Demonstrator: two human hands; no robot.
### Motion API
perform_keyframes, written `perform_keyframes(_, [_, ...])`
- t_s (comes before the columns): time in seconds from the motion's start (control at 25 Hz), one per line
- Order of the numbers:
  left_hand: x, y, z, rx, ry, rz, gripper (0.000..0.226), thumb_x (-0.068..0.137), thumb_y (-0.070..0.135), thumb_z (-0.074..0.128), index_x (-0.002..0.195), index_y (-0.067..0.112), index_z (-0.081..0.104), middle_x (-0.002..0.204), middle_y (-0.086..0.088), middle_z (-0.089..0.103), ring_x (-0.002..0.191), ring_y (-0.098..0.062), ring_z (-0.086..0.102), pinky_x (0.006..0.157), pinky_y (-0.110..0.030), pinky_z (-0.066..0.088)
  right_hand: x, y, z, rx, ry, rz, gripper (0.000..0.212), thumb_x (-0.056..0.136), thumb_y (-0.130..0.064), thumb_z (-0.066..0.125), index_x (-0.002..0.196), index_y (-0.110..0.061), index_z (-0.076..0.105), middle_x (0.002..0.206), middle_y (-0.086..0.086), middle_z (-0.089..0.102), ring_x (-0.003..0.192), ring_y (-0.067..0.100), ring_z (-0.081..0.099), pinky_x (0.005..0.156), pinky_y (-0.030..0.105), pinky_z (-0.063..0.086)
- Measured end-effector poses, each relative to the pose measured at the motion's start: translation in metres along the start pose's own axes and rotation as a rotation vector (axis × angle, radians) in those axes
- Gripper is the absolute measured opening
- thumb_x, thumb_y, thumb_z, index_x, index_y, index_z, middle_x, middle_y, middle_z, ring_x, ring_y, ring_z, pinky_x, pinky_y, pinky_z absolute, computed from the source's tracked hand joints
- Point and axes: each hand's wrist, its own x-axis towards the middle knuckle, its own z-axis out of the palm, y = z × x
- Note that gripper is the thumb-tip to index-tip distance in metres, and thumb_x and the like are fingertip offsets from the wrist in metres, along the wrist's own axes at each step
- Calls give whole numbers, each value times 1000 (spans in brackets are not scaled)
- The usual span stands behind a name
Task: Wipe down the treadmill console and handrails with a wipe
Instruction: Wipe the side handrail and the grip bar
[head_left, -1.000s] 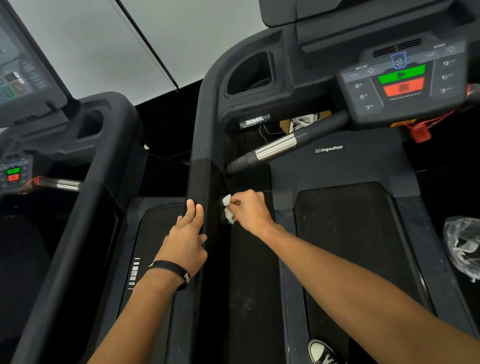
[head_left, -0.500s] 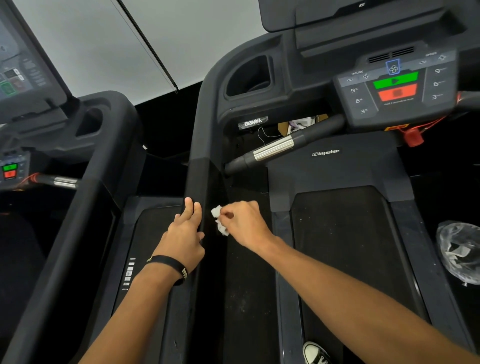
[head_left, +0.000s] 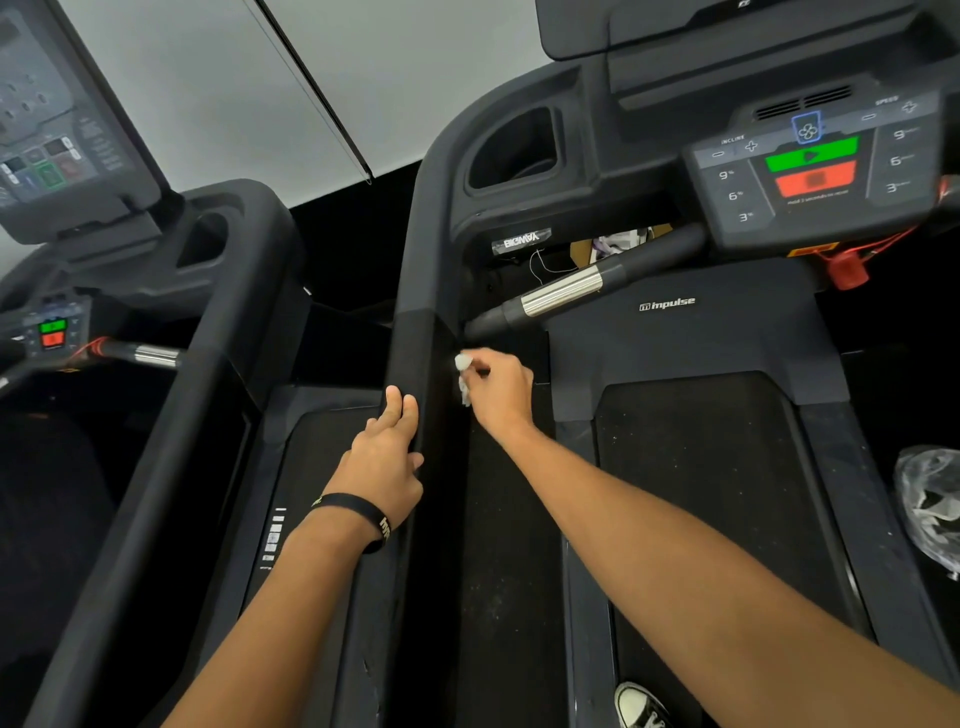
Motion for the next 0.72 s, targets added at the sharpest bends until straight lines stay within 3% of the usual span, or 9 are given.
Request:
perform_keyframes(0.12, [-1,0,1,2,8,1,70,97,10,48,154,20,9,162,4,-6,148,-30,11,116,-46,29,-58,14,2,27,-15,-92,26,95,-6,64,118,-13,72,108,4,70,101,13,66,88,23,55])
perform_keyframes(0.24, [0,-1,1,9,7,6,70,97,11,49,154,20,9,162,4,-7,148,-30,10,116,-46,28,-110,26,2,86,-41,-136,27,94,-5,66,119,-14,72,108,-2,70,97,9,68,86,23,57])
perform_keyframes(0.44, [-2,2,1,3,2,-2,70,98,11,47,154,20,8,162,5,-8,148,-29,10,115,-44,31,-42,14,10,55,39,-1,24,93,-5,66,112,-16,75,107,1,71,109,19,62,95,33,54])
perform_keyframes(0.48, [-1,2,1,8,-2,-3,70,97,11,47,154,21,8,162,5,-8,148,-30,10,114,-45,31,-20,9,9,55,35,29,24,93,-6,66,111,-18,75,108,4,70,109,20,60,92,33,55])
perform_keyframes(0.6, [2,-3,2,9,-7,-8,71,96,12,49,154,22,8,162,5,-7,147,-31,16,113,-48,34,17,2,1,80,-6,52,19,93,-9,66,102,-22,76,102,10,68,97,22,65,71,17,56])
perform_keyframes(0.72, [2,-4,4,6,0,-2,71,96,12,49,154,22,9,162,6,-7,146,-31,18,112,-47,35,-15,8,-8,94,-70,-4,8,92,-18,71,91,-20,78,81,-1,73,81,16,71,73,25,59])
